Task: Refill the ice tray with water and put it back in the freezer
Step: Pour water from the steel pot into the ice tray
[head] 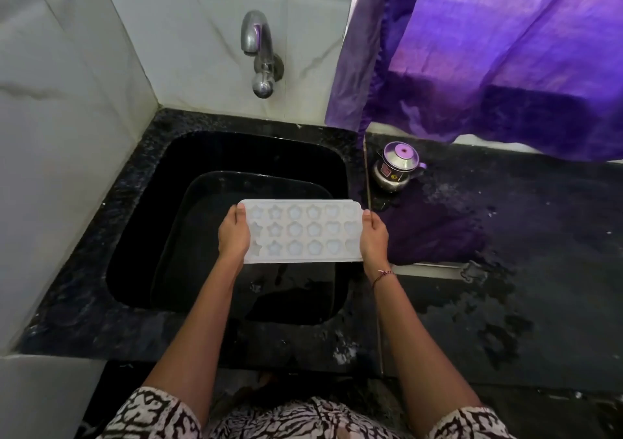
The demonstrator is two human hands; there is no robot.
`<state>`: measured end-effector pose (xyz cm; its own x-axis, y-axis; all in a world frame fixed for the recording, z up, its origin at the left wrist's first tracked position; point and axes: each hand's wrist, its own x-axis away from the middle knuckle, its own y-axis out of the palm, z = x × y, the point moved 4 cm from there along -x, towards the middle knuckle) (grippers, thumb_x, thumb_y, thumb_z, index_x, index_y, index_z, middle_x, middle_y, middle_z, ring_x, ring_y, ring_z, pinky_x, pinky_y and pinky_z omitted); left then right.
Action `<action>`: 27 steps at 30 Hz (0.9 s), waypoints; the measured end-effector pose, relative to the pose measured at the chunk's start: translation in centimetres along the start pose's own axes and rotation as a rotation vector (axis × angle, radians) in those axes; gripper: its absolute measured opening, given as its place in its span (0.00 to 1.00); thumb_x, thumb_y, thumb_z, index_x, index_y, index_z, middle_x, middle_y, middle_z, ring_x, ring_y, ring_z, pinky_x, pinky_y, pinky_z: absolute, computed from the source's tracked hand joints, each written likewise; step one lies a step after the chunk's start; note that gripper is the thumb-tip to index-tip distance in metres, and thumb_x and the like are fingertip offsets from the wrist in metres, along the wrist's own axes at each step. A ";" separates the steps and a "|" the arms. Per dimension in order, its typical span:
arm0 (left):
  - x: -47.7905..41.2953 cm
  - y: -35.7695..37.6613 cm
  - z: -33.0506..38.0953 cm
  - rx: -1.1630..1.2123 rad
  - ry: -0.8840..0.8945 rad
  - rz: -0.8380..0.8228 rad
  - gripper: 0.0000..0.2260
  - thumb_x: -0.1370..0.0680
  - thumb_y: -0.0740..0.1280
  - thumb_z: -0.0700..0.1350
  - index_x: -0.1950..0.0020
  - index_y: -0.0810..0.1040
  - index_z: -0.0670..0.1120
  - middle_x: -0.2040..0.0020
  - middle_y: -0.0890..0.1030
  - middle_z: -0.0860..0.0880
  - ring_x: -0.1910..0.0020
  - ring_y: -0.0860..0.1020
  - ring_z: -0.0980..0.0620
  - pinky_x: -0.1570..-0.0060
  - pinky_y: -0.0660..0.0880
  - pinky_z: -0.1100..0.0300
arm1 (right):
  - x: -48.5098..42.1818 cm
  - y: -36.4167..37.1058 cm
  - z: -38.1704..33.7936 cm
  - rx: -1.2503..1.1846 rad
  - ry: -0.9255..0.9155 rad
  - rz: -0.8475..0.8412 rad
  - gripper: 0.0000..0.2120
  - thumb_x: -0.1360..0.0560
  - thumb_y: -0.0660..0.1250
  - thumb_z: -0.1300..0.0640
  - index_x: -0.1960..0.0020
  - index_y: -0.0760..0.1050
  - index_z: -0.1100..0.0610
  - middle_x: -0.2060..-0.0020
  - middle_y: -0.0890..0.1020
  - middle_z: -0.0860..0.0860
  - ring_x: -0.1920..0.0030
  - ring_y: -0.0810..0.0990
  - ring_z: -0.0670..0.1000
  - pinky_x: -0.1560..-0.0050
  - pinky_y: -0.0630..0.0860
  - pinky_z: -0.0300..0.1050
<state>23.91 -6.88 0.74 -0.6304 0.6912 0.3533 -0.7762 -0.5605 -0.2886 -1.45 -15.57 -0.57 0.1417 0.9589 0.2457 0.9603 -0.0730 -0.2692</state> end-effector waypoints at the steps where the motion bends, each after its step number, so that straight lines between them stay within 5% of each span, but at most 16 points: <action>1: 0.1 0.6 -0.3 0.023 -0.022 0.003 0.20 0.18 0.51 0.56 0.33 0.72 0.48 0.37 0.77 0.49 0.37 0.74 0.47 0.35 0.71 0.47 | -0.4 -0.5 0.0 0.020 0.001 -0.001 0.14 0.18 0.53 0.50 0.53 0.74 0.55 0.56 0.79 0.52 0.51 0.77 0.52 0.46 0.75 0.52; 8: 1.9 4.3 0.8 0.015 -0.040 0.045 0.17 0.17 0.53 0.51 0.35 0.74 0.46 0.41 0.76 0.50 0.40 0.73 0.50 0.36 0.70 0.51 | -2.3 -4.1 1.3 0.012 0.087 0.016 0.14 0.18 0.53 0.50 0.53 0.74 0.56 0.55 0.78 0.53 0.51 0.77 0.53 0.43 0.76 0.55; 12: 2.4 6.3 1.9 0.023 -0.076 0.027 0.12 0.20 0.55 0.46 0.58 0.74 0.46 0.58 0.75 0.48 0.56 0.72 0.48 0.50 0.72 0.50 | -3.9 -6.4 1.8 -0.009 0.128 -0.010 0.15 0.18 0.54 0.52 0.55 0.74 0.58 0.57 0.78 0.54 0.54 0.76 0.53 0.44 0.76 0.55; 19: 3.0 10.7 3.2 0.120 -0.173 -0.075 0.07 0.24 0.56 0.41 0.57 0.73 0.42 0.56 0.77 0.44 0.55 0.77 0.44 0.58 0.74 0.53 | -7.3 -10.9 2.6 -0.047 0.230 -0.073 0.14 0.20 0.55 0.54 0.60 0.75 0.55 0.53 0.81 0.57 0.52 0.80 0.57 0.48 0.77 0.53; 23: 3.0 13.0 3.6 0.170 -0.198 -0.118 0.15 0.29 0.59 0.39 0.45 0.78 0.40 0.49 0.82 0.41 0.51 0.82 0.41 0.51 0.80 0.44 | -9.0 -13.6 2.6 -0.049 0.232 -0.062 0.15 0.20 0.56 0.55 0.62 0.74 0.57 0.59 0.79 0.56 0.56 0.77 0.55 0.52 0.77 0.52; 27: 4.7 15.4 5.0 0.196 -0.170 -0.072 0.12 0.26 0.56 0.31 0.47 0.74 0.38 0.53 0.79 0.45 0.58 0.78 0.48 0.62 0.76 0.56 | -10.3 -15.8 2.6 -0.072 0.225 -0.040 0.16 0.20 0.57 0.56 0.65 0.72 0.54 0.61 0.79 0.54 0.56 0.77 0.54 0.54 0.76 0.50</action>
<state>8.98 -14.58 2.37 -0.5519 0.6551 0.5160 -0.7942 -0.6015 -0.0857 -18.69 -23.58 -1.28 0.1457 0.8769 0.4581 0.9797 -0.0632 -0.1904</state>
